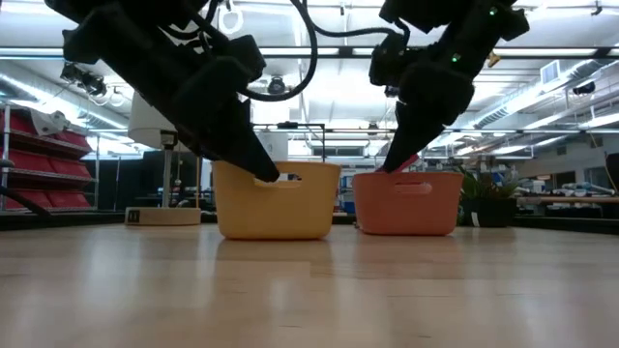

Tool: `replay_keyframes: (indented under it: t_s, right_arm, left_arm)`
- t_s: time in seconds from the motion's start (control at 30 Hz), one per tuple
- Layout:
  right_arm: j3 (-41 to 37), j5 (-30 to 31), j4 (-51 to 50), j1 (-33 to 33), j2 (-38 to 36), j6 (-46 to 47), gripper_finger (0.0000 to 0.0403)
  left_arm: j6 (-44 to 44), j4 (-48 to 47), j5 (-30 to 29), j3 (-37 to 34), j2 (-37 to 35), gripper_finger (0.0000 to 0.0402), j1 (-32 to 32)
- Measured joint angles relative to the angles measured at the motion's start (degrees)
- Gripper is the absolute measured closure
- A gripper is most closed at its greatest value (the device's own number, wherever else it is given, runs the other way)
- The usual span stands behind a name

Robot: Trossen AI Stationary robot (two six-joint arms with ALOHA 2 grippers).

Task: Sort batteries
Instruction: Move the orange bin to the center of the table

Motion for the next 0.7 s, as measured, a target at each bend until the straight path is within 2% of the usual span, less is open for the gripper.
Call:
replay_keyframes:
  t_s: [0.1, 0.27, 0.4, 0.57, 0.7]
  right_arm:
    - [-0.02, -3.2, 1.16, 1.18, 0.0, 0.0, 0.0399]
    - [-0.02, -3.91, 2.3, 4.2, 0.0, -0.09, 0.0402]
    - [-0.02, 1.65, 2.32, 5.43, 0.0, -0.05, 0.0396]
    - [-0.02, 13.12, 2.83, 5.64, 0.0, -3.2, 0.0374]
    - [-0.02, 15.69, 2.17, 4.85, 0.0, -4.27, 0.0339]
  left_arm:
    - [1.38, 0.12, 3.68, 0.0, -0.04, 0.0239, -0.29]
    - [2.35, 0.27, 6.25, 0.0, -0.11, 0.0239, -1.3]
    - [4.19, 3.53, 5.59, 0.0, -0.09, 0.0239, -2.18]
    - [7.69, 10.13, 5.77, 0.0, -0.09, 0.0239, -3.23]
    - [8.86, 12.21, 6.29, 0.0, -0.09, 0.0239, -4.18]
